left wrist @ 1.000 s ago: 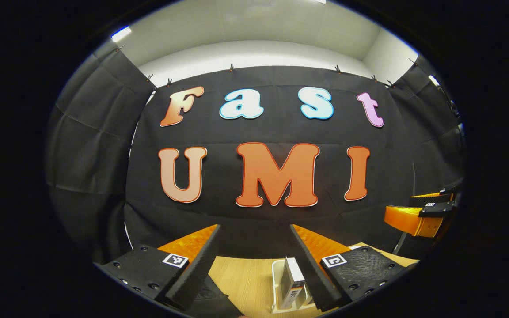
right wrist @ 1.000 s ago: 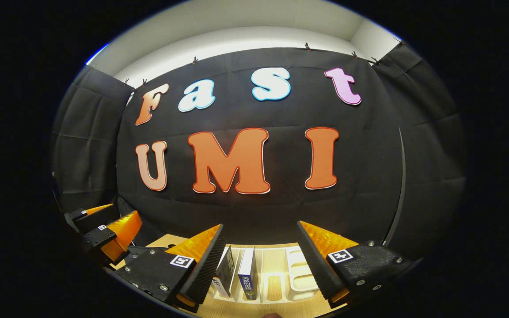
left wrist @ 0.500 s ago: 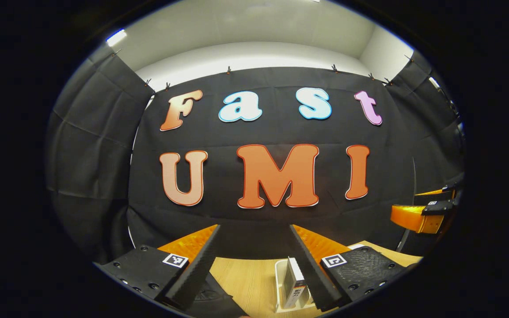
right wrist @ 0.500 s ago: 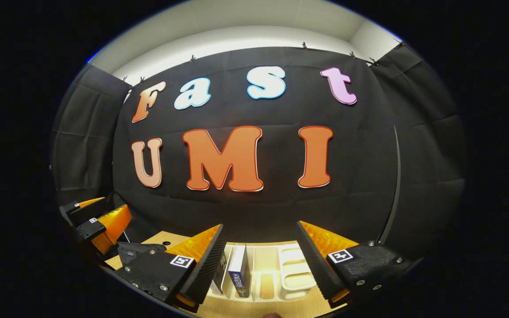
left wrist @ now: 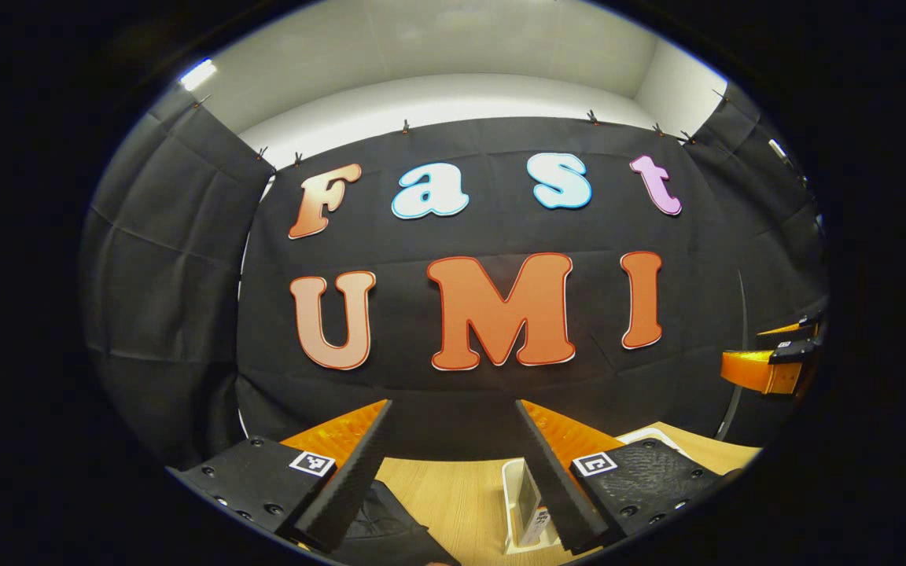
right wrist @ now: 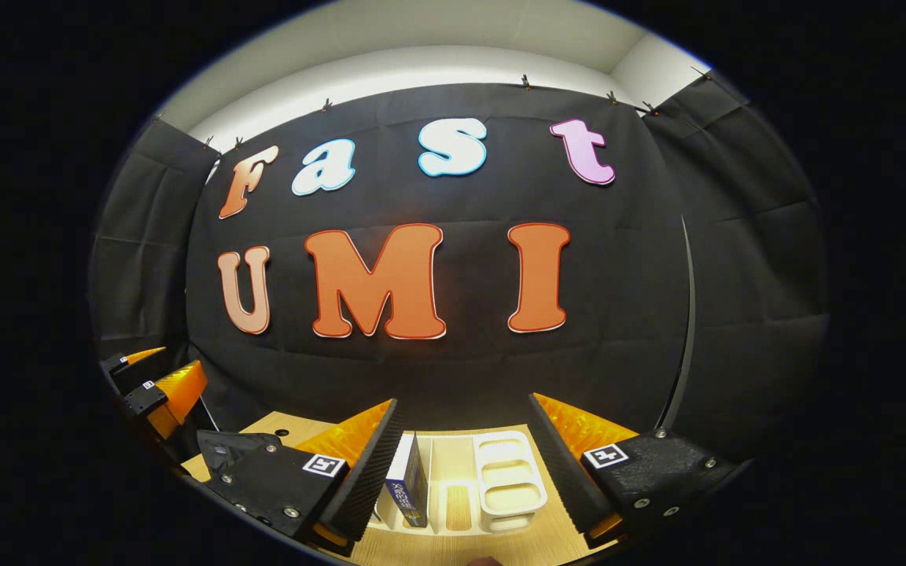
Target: Open the schoolbag, grab two books from the bookshelf and put them into the schoolbag.
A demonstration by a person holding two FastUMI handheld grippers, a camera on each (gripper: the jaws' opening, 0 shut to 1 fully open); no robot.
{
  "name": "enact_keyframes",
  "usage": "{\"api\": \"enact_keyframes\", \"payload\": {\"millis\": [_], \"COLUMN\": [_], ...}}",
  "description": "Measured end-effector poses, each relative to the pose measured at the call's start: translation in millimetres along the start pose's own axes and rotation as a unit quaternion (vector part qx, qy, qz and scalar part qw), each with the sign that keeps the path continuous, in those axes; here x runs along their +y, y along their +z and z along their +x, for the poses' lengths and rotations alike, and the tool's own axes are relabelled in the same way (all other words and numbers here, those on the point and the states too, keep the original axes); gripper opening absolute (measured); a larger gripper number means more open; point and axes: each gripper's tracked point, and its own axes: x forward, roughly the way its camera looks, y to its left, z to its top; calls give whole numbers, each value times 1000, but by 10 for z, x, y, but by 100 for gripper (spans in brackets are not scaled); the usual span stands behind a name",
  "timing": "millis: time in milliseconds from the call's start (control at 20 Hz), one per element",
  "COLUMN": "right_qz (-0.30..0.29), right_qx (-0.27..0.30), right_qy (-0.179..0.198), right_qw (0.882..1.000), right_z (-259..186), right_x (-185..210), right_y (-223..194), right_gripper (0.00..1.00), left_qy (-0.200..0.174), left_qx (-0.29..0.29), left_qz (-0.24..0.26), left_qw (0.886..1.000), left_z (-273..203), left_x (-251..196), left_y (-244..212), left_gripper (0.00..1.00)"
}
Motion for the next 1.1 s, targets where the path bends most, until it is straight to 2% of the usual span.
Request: {"api": "enact_keyframes", "payload": {"millis": [350,600,700,750,850,1100], "right_qz": [-3,-4,-6,-8,-8,-17], "right_qx": [8,25,30,32,38,45], "right_qy": [-2,-5,-7,-8,-7,-11], "right_qw": [1000,1000,1000,999,999,999], "right_z": [20,52,76,105,150,293], "right_x": [-32,-103,-153,-171,-203,-325], "right_y": [-77,-212,-264,-296,-357,-484], "right_gripper": [94,94,94,94,94,94], "left_qy": [6,8,3,3,-3,-10], "left_qx": [38,82,97,108,127,176], "left_qz": [39,108,143,162,196,280], "left_qw": [999,991,985,981,972,944], "left_z": [-3,-79,-138,-155,-217,-460], "left_x": [73,163,157,173,192,236], "left_y": [-324,-760,-957,-1051,-1273,-1889], "left_gripper": [93,93,96,93,93,95]}}
